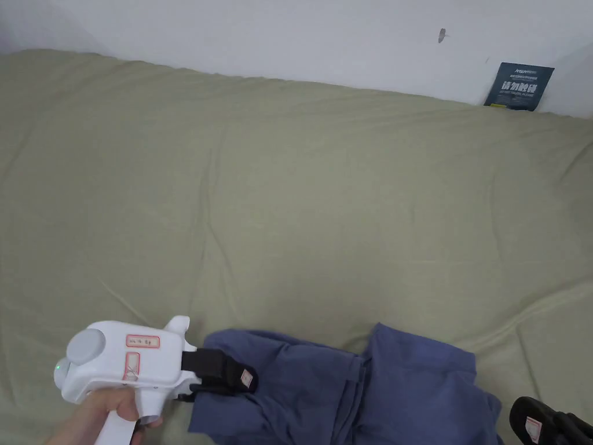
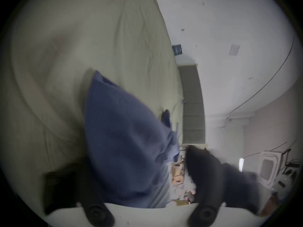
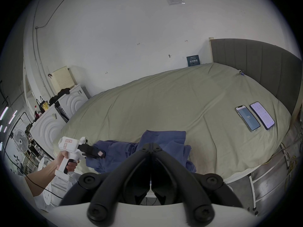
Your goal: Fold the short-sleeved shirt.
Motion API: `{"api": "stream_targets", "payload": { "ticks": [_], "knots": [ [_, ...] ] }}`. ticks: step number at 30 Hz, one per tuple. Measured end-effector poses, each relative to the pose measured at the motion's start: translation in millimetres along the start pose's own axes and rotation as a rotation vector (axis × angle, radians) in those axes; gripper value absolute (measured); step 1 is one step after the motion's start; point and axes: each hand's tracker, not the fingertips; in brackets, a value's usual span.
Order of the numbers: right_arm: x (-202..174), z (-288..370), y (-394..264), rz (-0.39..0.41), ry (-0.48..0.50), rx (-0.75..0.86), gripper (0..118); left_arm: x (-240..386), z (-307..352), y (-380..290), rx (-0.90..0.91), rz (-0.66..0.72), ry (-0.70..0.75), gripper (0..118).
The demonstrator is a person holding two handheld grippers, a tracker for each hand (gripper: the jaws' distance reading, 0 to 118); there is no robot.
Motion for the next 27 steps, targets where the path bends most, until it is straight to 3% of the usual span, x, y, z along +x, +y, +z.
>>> {"api": "stream_targets", "payload": {
  "ticks": [2,7,12,16,20,27],
  "knots": [
    [0.3,2.1,0.5,0.008,-0.003,0.003,1,-6.2,9.0,-0.9,0.041,0.055,-0.122,7],
    [1.6,4.2,4.7,0.027,0.001,0.016,1,27.2,48.3,-16.1,0.109,0.026,-0.051,7],
    [2.3,2.4,7.7,0.034,0.021,0.038,1,44.7,133.2,-18.7,0.275,0.005,0.113,7],
    [1.6,-1.3,6.9,0.035,0.04,0.039,1,69.2,188.0,-24.2,0.393,-0.02,0.386,7],
    [1.6,-5.8,0.9,0.044,0.039,0.036,1,105.2,178.0,-35.4,0.376,-0.131,0.569,7],
    [5.9,1.1,-9.0,0.055,0.019,0.029,1,178.3,120.7,-47.4,0.272,-0.327,0.689,7]
  ]
}}
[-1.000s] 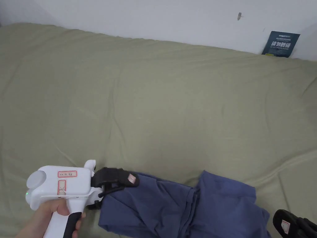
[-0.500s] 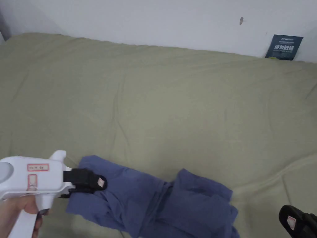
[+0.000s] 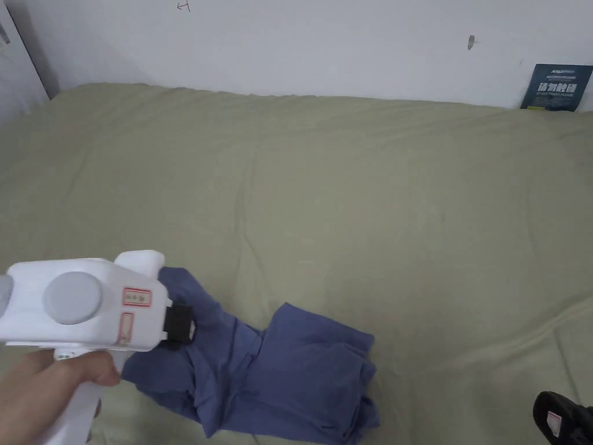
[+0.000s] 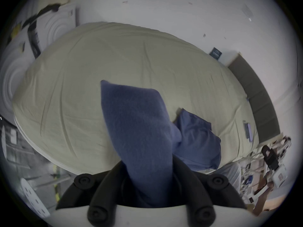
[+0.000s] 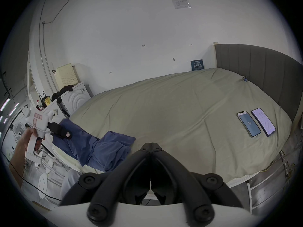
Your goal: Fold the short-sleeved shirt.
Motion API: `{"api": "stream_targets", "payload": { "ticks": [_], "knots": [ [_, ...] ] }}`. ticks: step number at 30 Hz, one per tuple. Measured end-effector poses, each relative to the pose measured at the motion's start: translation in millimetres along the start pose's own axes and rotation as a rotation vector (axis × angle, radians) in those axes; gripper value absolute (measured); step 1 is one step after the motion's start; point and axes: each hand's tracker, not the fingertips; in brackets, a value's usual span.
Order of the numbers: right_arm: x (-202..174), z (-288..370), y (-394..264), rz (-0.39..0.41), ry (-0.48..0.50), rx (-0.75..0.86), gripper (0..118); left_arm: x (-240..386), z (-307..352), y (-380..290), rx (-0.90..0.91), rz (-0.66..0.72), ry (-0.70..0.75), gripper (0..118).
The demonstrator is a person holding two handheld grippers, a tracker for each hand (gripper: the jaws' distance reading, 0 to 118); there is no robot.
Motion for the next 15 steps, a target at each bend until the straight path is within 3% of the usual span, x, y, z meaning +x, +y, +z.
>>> {"api": "stream_targets", "payload": {
  "ticks": [8,12,15],
  "knots": [
    [15.5,3.6,-6.1,-0.042,-0.021,-0.003,1,103.0,-36.1,-4.9,-0.055,-0.185,0.11,7],
    [21.3,3.2,-6.7,-0.058,-0.027,-0.013,1,148.9,-83.8,-17.0,-0.105,-0.335,0.186,7],
    [24.1,3.3,-7.6,-0.075,-0.039,-0.007,1,176.5,-112.5,-24.5,-0.114,-0.372,0.157,15]
  ]
}}
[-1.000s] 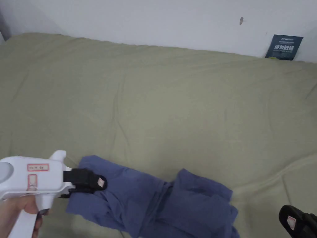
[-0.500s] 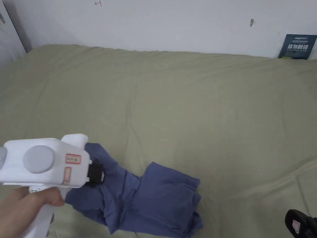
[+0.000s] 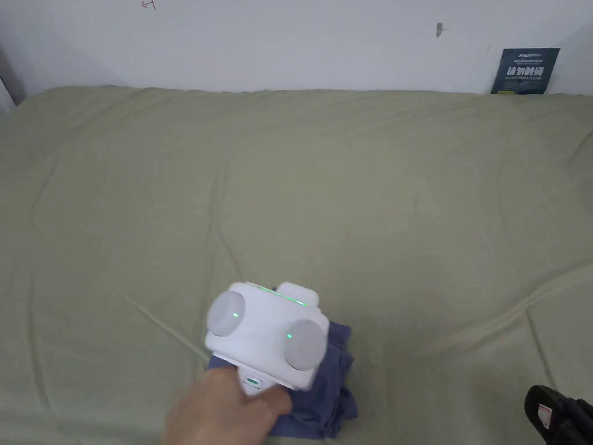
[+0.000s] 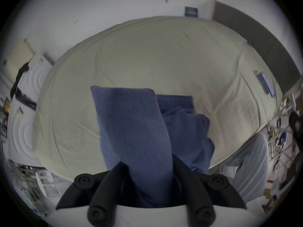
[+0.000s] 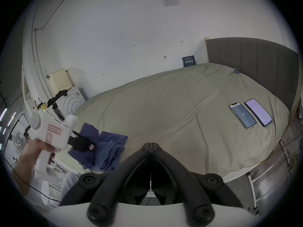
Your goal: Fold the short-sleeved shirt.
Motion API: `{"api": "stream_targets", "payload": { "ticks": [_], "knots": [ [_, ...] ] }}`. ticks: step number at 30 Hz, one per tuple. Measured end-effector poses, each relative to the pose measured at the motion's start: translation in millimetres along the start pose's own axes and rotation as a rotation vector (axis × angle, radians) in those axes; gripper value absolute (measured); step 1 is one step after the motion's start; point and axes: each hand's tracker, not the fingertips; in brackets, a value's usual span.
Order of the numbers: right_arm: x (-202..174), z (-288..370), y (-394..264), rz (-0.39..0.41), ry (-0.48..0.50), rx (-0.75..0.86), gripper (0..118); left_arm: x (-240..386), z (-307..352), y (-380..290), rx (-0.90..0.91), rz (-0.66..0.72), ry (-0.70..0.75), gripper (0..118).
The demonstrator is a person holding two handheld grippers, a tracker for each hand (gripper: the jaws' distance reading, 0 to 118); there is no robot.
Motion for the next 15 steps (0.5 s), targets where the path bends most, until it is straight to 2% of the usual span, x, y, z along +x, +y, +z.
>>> {"api": "stream_targets", "payload": {
  "ticks": [1,2,3,4,5,8,11,12,13,14,15],
  "knots": [
    [1.6,-0.2,0.1,-0.009,0.0,-0.003,1,13.9,-4.4,-0.3,-0.011,-0.016,-0.012,21],
    [2.1,0.1,-0.3,-0.013,-0.003,-0.002,1,20.1,-11.3,1.6,-0.021,-0.028,-0.038,38],
    [2.8,1.4,-0.6,-0.014,-0.008,0.0,1,23.8,-20.0,3.7,-0.032,-0.039,-0.05,96],
    [3.6,3.2,-0.4,-0.013,-0.013,0.0,1,24.3,-22.9,3.6,-0.028,-0.018,-0.059,118],
    [4.8,5.2,-0.2,-0.011,-0.015,0.002,1,26.0,-16.6,1.0,0.036,0.061,-0.069,113],
    [10.5,9.9,0.6,-0.013,-0.023,0.009,1,3.9,-10.8,2.5,0.063,0.154,-0.233,112],
    [16.2,8.5,0.3,-0.027,-0.03,0.004,1,-30.3,36.2,1.2,0.111,0.197,-0.284,108],
    [17.7,7.5,-0.1,-0.038,-0.03,0.002,1,-40.5,48.6,-2.8,0.139,0.228,-0.319,93],
    [18.3,6.6,-0.5,-0.051,-0.027,-0.001,1,-48.9,59.5,-8.0,0.15,0.253,-0.348,61],
    [18.3,6.1,-0.7,-0.063,-0.021,-0.003,1,-59.5,64.6,-12.0,0.176,0.274,-0.386,12],
    [18.4,5.7,-1.4,-0.078,-0.013,-0.006,1,-70.9,60.7,-16.1,0.177,0.296,-0.467,0]
  ]
}}
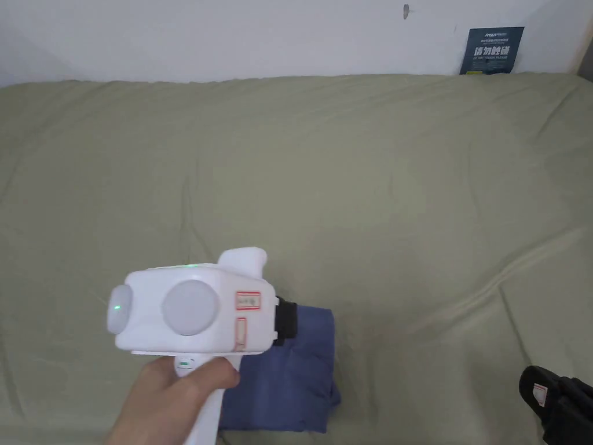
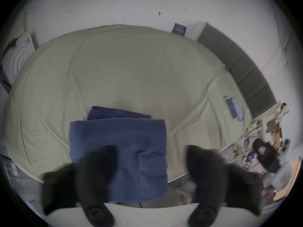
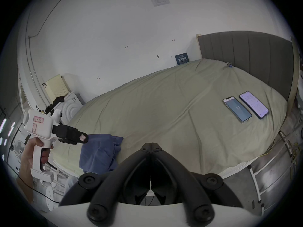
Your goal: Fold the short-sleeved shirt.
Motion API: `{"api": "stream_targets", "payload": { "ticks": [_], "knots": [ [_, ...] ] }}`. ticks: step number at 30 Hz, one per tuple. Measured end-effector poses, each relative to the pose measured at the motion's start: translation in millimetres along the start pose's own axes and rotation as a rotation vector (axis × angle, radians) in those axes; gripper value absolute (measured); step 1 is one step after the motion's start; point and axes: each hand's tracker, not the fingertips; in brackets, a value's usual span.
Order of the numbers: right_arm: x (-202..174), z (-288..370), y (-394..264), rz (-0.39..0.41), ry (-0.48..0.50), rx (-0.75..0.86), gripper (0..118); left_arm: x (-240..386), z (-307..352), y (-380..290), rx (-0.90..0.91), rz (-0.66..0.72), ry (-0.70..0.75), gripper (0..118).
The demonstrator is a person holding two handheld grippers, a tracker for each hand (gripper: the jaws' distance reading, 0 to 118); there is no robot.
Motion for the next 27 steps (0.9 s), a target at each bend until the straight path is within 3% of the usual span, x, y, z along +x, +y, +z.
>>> {"api": "stream_targets", "payload": {
  "ticks": [6,10,12,14,18,24,27],
  "knots": [
    [-4.0,-1.8,-4.8,-0.021,0.012,-0.02,1,-46.9,-44.0,-10.4,-0.092,0.2,-0.27,0],
    [-4.8,-1.3,-6.9,-0.023,0.017,-0.04,1,-72.8,-109.8,-27.4,-0.156,0.185,-0.234,0],
    [-5.8,-0.1,-6.8,-0.02,0.018,-0.052,1,-88.7,-132.0,-38.6,-0.179,0.251,-0.269,0],
    [-6.7,-0.1,-6.0,-0.013,0.019,-0.067,1,-99.6,-132.3,-37.8,-0.143,0.3,-0.374,0],
    [-16.3,-16.0,-3.5,0.01,0.052,-0.109,1,-86.0,-98.2,-24.7,-0.115,0.2,-0.33,0],
    [-63.3,-87.5,2.5,0.02,0.277,-0.254,1,-107.5,-11.1,-14.4,0.019,0.169,-0.311,0],
    [-90.6,-137.5,-0.5,-0.034,0.428,-0.344,1,-130.2,19.0,-13.3,0.065,0.188,-0.252,0]
  ]
}}
